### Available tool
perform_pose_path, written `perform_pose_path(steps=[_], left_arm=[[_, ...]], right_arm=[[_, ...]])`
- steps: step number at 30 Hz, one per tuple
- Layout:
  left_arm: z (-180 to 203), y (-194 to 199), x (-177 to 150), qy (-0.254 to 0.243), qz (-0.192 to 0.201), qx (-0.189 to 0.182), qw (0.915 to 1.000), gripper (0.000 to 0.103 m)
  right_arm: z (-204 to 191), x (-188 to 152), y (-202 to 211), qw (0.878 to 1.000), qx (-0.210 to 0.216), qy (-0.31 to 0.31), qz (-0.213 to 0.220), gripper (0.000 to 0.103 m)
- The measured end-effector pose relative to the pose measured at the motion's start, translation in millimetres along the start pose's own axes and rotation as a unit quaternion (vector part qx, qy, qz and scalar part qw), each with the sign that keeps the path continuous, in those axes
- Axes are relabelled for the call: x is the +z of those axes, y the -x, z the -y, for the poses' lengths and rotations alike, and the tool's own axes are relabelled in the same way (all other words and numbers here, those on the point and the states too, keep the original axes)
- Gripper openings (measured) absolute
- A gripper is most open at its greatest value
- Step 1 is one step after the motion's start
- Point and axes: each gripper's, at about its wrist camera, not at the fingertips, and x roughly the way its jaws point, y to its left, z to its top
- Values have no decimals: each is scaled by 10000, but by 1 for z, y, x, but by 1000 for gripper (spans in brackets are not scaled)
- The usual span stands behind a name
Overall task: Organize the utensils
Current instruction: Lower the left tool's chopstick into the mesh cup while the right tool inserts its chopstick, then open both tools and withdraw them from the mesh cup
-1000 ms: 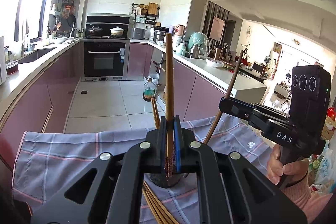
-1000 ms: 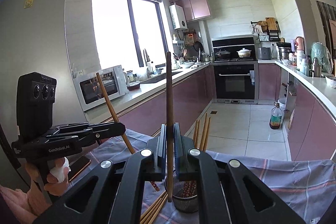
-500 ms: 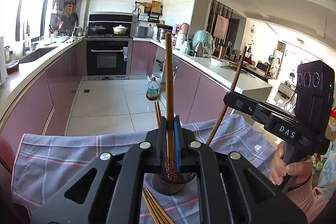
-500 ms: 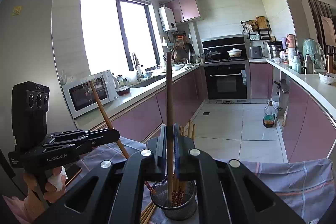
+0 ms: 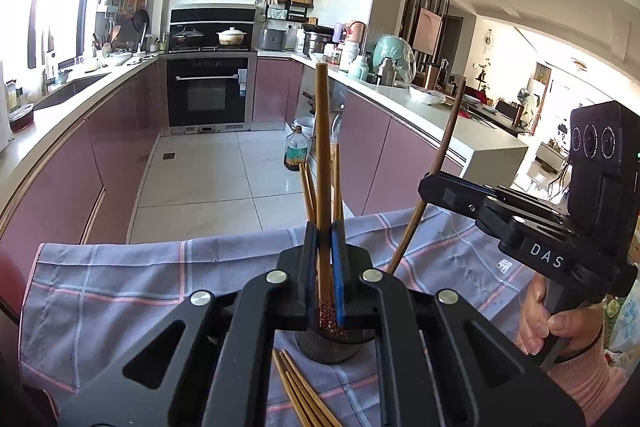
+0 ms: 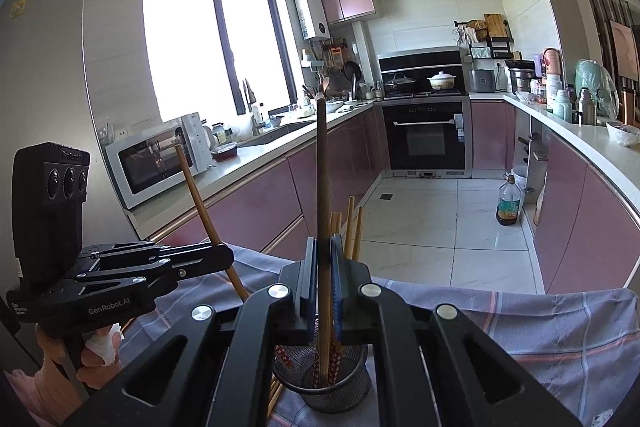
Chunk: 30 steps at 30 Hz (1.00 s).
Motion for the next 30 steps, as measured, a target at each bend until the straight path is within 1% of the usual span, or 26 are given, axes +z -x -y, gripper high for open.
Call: perform_pose_path(steps=[18, 24, 30], left_arm=[[-3, -43, -17, -14, -462, 58, 9989, 8], [-3, -55, -19, -58, -627, 67, 9980, 8], [-5, -63, -24, -119, -761, -7, 9970, 8]], right_arm=[[8, -11, -21, 9994, -77, -119, -324, 5], [8, -15, -28, 9987, -63, -89, -506, 5], [11, -19, -40, 9972, -76, -122, -727, 6]])
